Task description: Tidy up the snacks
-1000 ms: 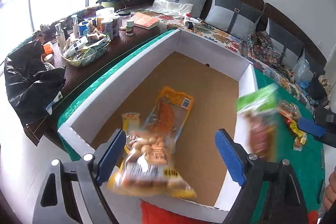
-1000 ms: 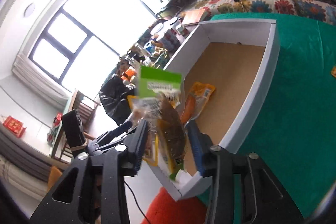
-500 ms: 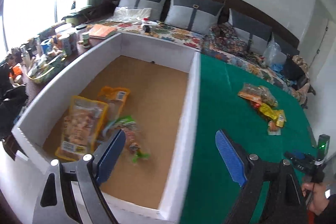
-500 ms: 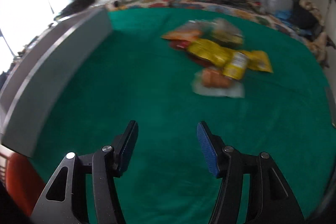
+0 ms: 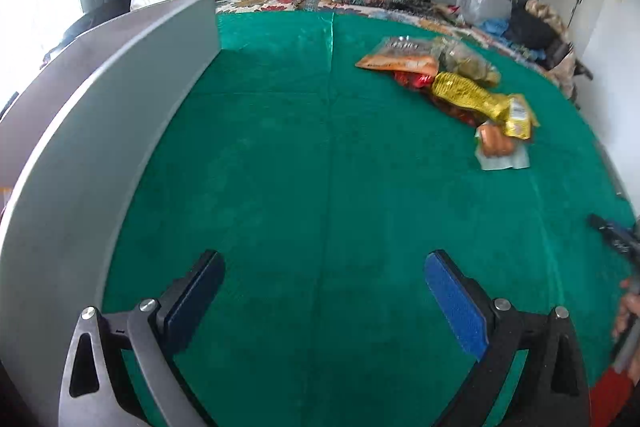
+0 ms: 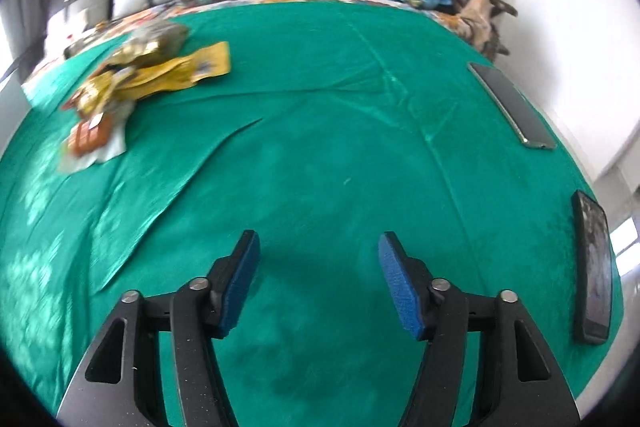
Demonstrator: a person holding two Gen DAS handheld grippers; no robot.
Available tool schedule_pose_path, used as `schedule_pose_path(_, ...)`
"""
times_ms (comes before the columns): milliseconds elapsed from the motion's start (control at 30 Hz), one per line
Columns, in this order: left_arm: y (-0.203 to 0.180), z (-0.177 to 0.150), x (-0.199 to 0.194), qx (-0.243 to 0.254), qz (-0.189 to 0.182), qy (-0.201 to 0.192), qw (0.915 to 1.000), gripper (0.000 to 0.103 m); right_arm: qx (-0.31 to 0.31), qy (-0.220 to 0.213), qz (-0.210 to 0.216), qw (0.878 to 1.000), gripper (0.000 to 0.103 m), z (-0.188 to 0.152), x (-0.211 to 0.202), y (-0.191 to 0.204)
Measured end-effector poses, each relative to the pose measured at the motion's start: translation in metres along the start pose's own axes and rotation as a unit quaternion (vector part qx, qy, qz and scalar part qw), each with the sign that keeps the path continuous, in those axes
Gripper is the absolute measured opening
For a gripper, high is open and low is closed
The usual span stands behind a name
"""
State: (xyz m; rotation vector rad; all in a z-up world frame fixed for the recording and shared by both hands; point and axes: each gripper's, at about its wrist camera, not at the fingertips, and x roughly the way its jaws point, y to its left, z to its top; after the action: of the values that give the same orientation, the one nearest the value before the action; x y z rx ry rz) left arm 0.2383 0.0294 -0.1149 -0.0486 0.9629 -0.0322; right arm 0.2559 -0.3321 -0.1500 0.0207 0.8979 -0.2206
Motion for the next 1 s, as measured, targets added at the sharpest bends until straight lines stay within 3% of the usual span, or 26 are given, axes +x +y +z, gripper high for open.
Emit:
schedule_pose_path(167, -0.027, 0.029, 0.046, 0.023, 0.003, 0.013, 0.9997, 0.099, 0.026, -0.003, 0.006, 1.000, 0.080, 0.004, 0.008, -0.006)
schedule_pose_path(267, -0.044, 0.044, 0.072, 0.030, 0.005, 0.029, 0.9991, 0.103, 0.037, 0.000, 0.015, 0.999, 0.083, 0.004, 0.011, -0.011)
schedule_pose_path(333, -0.051, 0.050, 0.080, 0.043, 0.006, 0.010, 0.9990, 0.103, 0.034, 0.001, 0.012, 0.999, 0.084, 0.003, 0.011, -0.010)
schedule_pose_path(433, -0.049, 0.051, 0.084, 0.041, -0.001, -0.007, 0.9991, 0.103, 0.035, 0.002, 0.011, 0.999, 0.084, 0.003, 0.011, -0.010)
schedule_pose_path(1000, -0.049, 0.052, 0.084, 0.042, -0.001, -0.007, 0.9991, 0.103, 0.036, 0.002, 0.011, 0.999, 0.086, 0.004, 0.010, -0.011)
